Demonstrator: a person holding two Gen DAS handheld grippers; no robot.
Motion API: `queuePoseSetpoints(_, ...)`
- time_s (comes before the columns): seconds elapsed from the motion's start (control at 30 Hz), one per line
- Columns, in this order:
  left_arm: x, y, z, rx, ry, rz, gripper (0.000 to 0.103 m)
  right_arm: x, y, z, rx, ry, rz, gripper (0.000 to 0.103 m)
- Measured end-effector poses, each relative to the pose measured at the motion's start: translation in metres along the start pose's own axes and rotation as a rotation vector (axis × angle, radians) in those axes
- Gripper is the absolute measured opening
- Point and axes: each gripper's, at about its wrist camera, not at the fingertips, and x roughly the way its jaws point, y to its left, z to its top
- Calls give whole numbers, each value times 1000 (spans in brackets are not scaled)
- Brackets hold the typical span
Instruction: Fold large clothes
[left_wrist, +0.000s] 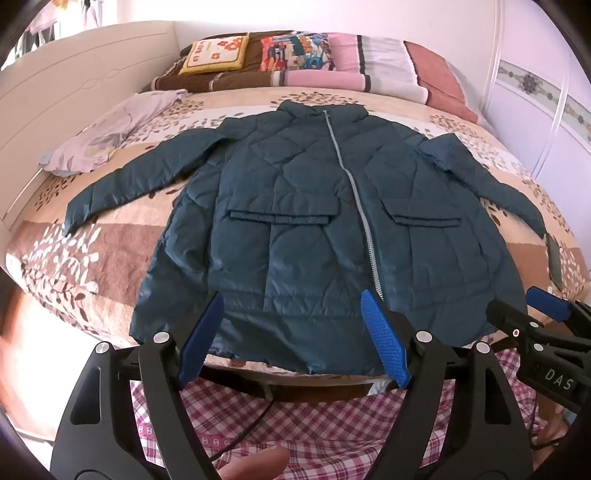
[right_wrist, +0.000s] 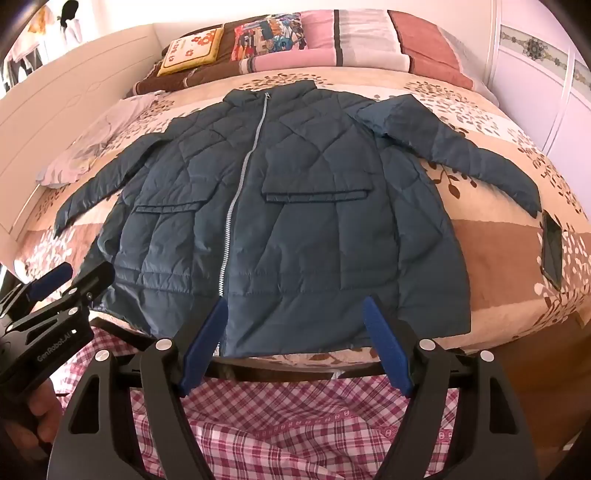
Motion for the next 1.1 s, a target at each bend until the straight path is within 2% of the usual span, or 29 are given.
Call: queuePoseSetpoints(1.1, 1, 0, 0, 3, 12, 2, 76, 5, -10, -5, 22, 18, 17, 75)
